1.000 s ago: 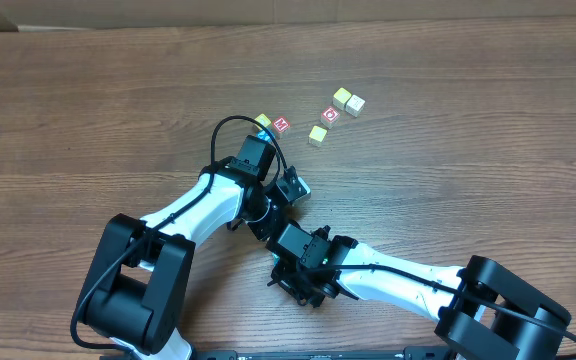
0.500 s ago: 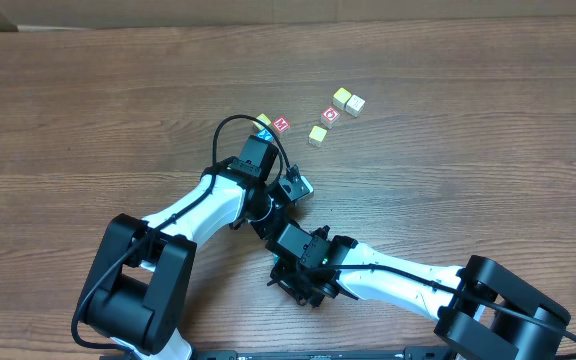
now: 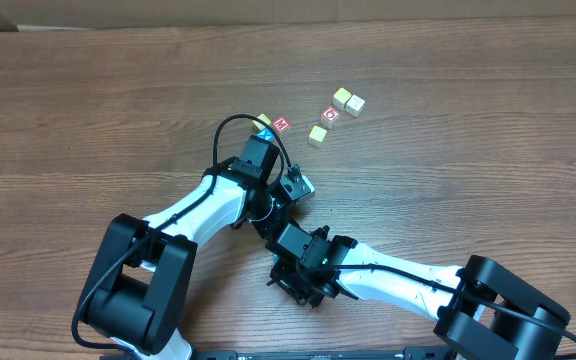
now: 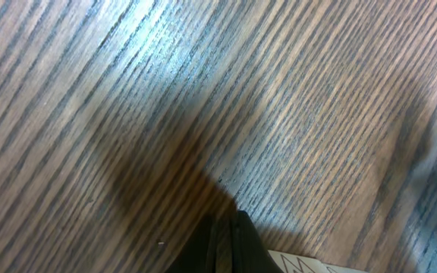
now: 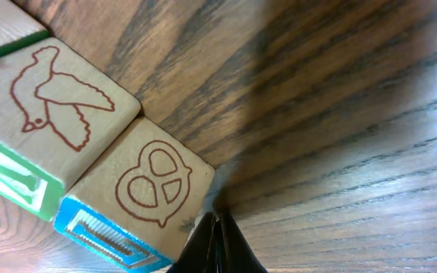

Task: Flip 5 blocks

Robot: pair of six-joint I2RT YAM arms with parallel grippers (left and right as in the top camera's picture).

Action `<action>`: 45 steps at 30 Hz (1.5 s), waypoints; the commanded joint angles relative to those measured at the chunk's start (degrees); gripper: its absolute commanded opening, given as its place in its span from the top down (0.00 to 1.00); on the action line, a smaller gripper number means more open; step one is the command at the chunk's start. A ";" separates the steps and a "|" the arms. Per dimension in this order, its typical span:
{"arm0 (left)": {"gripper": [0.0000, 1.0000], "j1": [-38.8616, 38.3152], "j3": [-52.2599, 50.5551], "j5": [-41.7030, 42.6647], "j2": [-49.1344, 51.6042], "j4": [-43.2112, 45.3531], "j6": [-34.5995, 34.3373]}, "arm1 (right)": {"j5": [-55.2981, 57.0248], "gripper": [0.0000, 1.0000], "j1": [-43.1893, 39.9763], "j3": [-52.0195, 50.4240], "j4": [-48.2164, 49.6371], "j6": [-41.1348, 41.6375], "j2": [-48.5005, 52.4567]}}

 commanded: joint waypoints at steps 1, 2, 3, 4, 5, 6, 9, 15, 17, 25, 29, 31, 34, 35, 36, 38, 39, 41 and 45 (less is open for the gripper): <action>0.96 -0.92 -3.17 -4.09 4.72 0.68 0.46 | 1.33 0.96 0.37 -0.20 0.26 0.72 1.62; 0.96 -0.92 -3.17 -4.09 4.72 0.83 0.46 | 1.33 0.96 0.37 -0.20 0.26 0.81 1.62; 0.96 -0.92 -3.17 -4.09 4.72 0.92 0.46 | 1.33 0.96 0.37 -0.20 0.22 0.83 1.62; 0.96 -0.92 -3.17 -4.09 4.72 1.05 0.46 | 1.31 0.96 0.48 -0.20 0.22 0.85 1.62; 0.96 -0.92 -3.17 -4.09 4.72 1.16 0.46 | 1.33 0.96 0.61 -0.20 0.24 0.85 1.62; 0.96 -0.92 -3.17 -4.09 4.72 1.25 0.46 | 1.33 0.96 0.70 -0.20 0.24 0.85 1.62; 0.96 -0.92 -3.17 -4.09 4.72 1.27 0.46 | 1.31 0.96 0.76 -0.20 0.24 0.87 1.62; 0.96 -0.92 -3.17 -6.58 4.72 1.25 0.37 | 1.36 0.96 0.90 -0.20 0.07 1.07 1.62; 0.96 -0.70 -3.17 -8.98 4.72 1.27 -0.90 | 1.38 0.96 0.90 -0.20 0.02 1.05 1.62; 0.96 2.71 -3.17 -10.80 4.72 1.27 -5.05 | 1.57 0.96 0.90 -0.20 -0.20 1.03 1.62; 0.96 3.26 -3.17 -11.10 4.72 1.29 -5.90 | 1.57 0.96 0.90 -0.20 -0.20 1.05 1.62; 0.96 3.41 -3.17 -11.65 4.72 1.36 -6.49 | 1.57 0.96 0.90 -0.20 -0.17 1.05 1.62; 0.96 3.50 -3.17 -12.52 4.72 1.36 -7.06 | 1.57 0.96 0.90 -0.20 -0.20 1.05 1.62; 0.96 3.50 -3.17 -13.25 4.72 1.40 -7.45 | 1.57 0.96 0.90 -0.20 -0.20 1.05 1.62; 0.96 3.50 -3.17 -13.88 4.72 1.36 -7.80 | 1.57 0.96 0.90 -0.20 -0.20 1.03 1.62; 0.96 3.50 -3.17 -14.71 4.72 1.16 -7.85 | 1.55 0.96 0.90 -0.20 -0.20 1.03 1.62; 0.96 3.50 -3.17 -15.08 4.72 1.01 -8.02 | 1.55 0.96 0.90 -0.20 -0.20 1.03 1.62; 0.96 3.50 -3.17 -16.44 4.72 0.76 -9.20 | 1.55 0.96 0.90 -0.20 -0.20 1.05 1.62; 0.96 3.52 -3.19 -17.22 4.72 -0.26 -10.01 | 1.55 0.96 0.90 -0.20 -0.20 1.03 1.62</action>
